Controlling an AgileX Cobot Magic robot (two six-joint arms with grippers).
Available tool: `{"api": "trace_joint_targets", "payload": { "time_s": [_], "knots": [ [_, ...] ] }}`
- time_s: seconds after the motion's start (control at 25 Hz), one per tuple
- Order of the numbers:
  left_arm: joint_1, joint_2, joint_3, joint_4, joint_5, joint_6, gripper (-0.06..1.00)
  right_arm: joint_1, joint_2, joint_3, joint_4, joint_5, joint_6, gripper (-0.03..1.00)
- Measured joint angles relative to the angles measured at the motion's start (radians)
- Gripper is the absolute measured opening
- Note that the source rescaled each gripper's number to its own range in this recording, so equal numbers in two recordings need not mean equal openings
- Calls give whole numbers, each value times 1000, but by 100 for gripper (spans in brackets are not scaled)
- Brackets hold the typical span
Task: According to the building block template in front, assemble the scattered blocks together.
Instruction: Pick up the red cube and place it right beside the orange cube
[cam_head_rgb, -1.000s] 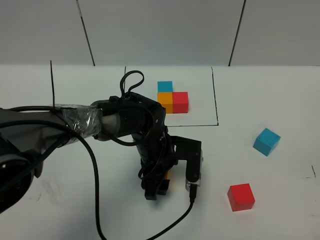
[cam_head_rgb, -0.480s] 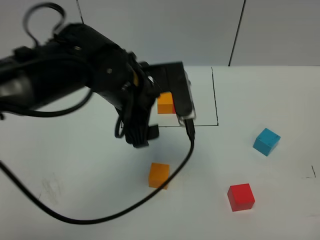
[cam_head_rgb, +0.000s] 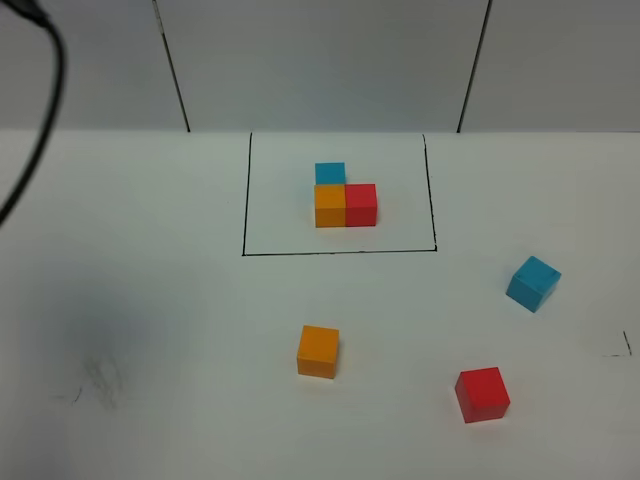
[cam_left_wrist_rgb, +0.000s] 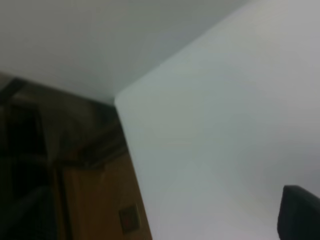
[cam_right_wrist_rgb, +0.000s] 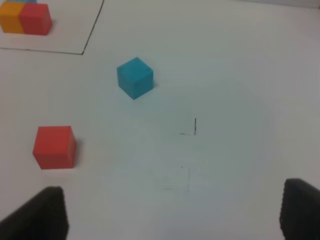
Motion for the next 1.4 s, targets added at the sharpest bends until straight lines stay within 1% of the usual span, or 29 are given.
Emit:
{"api": "trace_joint_targets", "payload": {
  "time_s": [0.16, 0.24, 0.48, 0.68, 0.76, 0.8, 0.88, 1.0, 1.12, 1.24, 1.4],
  "knots": [
    [92, -169, 42, 3, 71, -3, 99, 0, 0, 0, 0, 0, 0, 73],
    [119, -264, 81, 4, 71, 4, 98, 0, 0, 0, 0, 0, 0, 73],
    [127, -605, 225, 2, 71, 13, 95, 0, 0, 0, 0, 0, 0, 73],
    [127, -810, 313, -19, 71, 1, 94, 0, 0, 0, 0, 0, 0, 73],
    [127, -882, 342, -54, 71, -27, 93, 0, 0, 0, 0, 0, 0, 73],
    [127, -913, 359, -84, 71, -47, 93, 0, 0, 0, 0, 0, 0, 73],
    [127, -987, 394, -155, 71, -76, 92, 0, 0, 0, 0, 0, 0, 73],
    [127, -1078, 468, -282, 71, -115, 92, 0, 0, 0, 0, 0, 0, 73],
    [127, -1134, 560, -379, 70, -186, 92, 0, 0, 0, 0, 0, 0, 73],
    [127, -1157, 655, -439, 32, -253, 92, 0, 0, 0, 0, 0, 0, 73],
    [127, -1184, 788, -498, -49, -262, 92, 0, 0, 0, 0, 0, 0, 73]
  ]
}}
